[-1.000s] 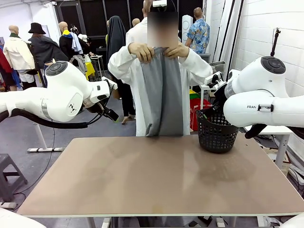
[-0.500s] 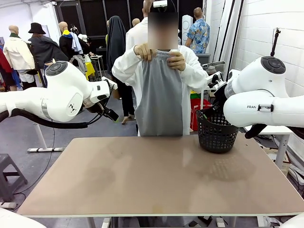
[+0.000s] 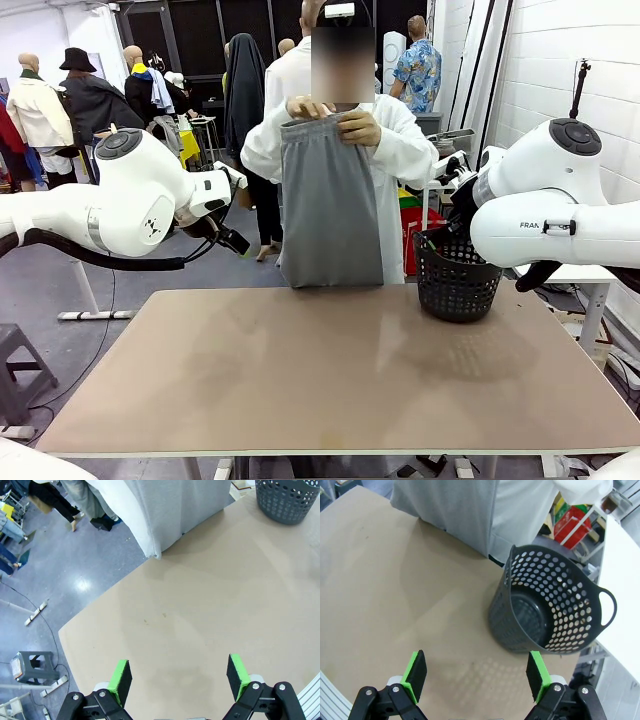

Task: Fold the training pants.
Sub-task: Grab both ends of the Training pants handed by a person.

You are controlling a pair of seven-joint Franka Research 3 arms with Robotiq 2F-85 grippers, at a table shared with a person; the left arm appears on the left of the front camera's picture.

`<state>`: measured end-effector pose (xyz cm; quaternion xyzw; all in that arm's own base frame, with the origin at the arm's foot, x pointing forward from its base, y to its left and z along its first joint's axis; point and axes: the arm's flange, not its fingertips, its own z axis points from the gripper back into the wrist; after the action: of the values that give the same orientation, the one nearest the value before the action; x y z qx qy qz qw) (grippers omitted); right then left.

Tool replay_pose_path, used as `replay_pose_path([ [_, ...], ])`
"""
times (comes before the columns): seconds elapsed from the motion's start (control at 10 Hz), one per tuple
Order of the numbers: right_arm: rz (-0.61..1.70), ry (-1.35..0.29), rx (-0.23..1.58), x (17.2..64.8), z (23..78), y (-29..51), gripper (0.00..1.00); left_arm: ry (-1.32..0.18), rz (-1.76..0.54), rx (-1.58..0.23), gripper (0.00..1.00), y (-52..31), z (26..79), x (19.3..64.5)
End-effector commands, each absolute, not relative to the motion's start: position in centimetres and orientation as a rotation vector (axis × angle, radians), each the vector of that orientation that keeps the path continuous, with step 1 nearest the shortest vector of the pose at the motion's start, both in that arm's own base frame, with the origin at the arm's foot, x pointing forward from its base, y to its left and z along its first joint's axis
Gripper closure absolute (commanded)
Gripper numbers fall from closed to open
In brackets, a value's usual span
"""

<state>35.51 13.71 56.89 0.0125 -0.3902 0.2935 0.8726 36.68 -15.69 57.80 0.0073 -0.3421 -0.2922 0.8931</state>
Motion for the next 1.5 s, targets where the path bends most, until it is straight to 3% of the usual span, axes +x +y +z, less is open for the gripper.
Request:
replay_pose_path([
  [0.0, 0.613, -0.811, 0.026, 35.65, 56.7, 13.7, 0.0, -0.71, -0.615, 0.008, 0.0, -15.58, 57.84, 36.77],
  [1.4, 0.613, -0.811, 0.026, 35.65, 56.7, 13.7, 0.0, -0.71, -0.615, 0.008, 0.0, -15.58, 57.84, 36.77],
])
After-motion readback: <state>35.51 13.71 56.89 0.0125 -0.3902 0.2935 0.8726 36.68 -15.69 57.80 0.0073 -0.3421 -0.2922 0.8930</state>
